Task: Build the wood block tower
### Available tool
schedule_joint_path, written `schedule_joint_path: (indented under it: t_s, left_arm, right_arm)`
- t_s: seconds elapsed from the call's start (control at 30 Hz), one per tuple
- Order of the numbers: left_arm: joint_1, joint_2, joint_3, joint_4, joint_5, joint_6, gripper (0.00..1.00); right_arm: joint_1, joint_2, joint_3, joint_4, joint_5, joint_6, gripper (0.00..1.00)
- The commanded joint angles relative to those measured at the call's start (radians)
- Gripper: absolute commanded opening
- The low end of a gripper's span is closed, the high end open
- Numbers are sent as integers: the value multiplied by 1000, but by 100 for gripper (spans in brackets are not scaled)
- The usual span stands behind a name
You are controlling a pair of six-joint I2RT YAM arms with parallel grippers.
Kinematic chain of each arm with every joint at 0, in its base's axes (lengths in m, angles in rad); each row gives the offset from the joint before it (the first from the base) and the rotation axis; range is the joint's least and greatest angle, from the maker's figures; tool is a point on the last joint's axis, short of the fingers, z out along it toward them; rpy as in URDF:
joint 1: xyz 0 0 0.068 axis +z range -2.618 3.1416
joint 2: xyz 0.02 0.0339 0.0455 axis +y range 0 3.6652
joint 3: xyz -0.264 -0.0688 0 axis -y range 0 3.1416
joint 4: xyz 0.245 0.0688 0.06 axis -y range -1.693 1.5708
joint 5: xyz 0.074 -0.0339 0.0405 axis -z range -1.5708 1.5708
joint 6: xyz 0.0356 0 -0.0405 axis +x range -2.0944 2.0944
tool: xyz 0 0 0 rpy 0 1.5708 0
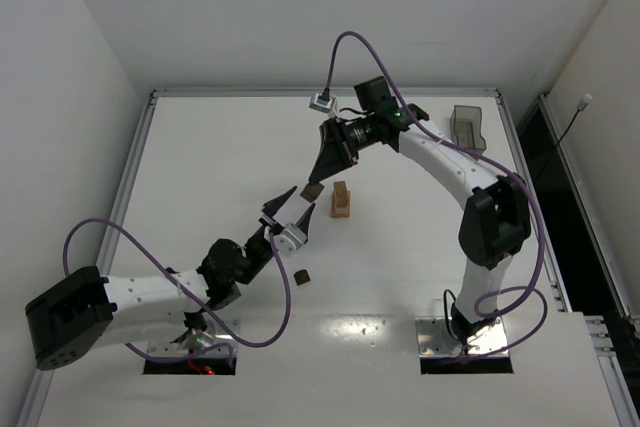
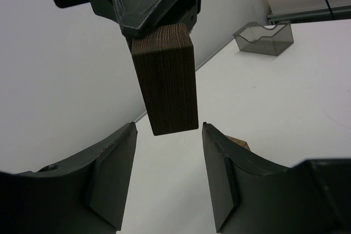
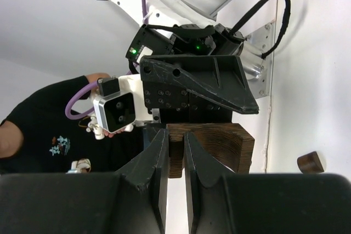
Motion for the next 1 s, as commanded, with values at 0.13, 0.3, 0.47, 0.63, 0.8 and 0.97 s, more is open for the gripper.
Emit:
schedule_joint_path:
  t_s: [0.13, 0.3, 0.47, 0.63, 0.8, 0.97]
  left_arm:
    - [14, -17, 21, 74, 20, -17, 43]
    - [23, -17, 39, 74, 20, -28, 41]
    - [34, -17, 48, 65, 11, -37, 28]
    - [34, -7, 79, 46, 11, -57, 11]
    - [34, -7, 102, -7, -8, -66, 0]
    - [34, -7, 122, -40, -18, -77, 0]
  right_arm:
    - [8, -6, 9, 31, -128, 2, 0]
    - [26, 5, 9, 31, -128, 2, 0]
    - [26, 14, 21, 31, -128, 2, 0]
    - [35, 14, 21, 31, -128, 2, 0]
    - [35, 14, -14, 94, -128, 58, 0]
    - [25, 14, -14, 103, -128, 68, 18]
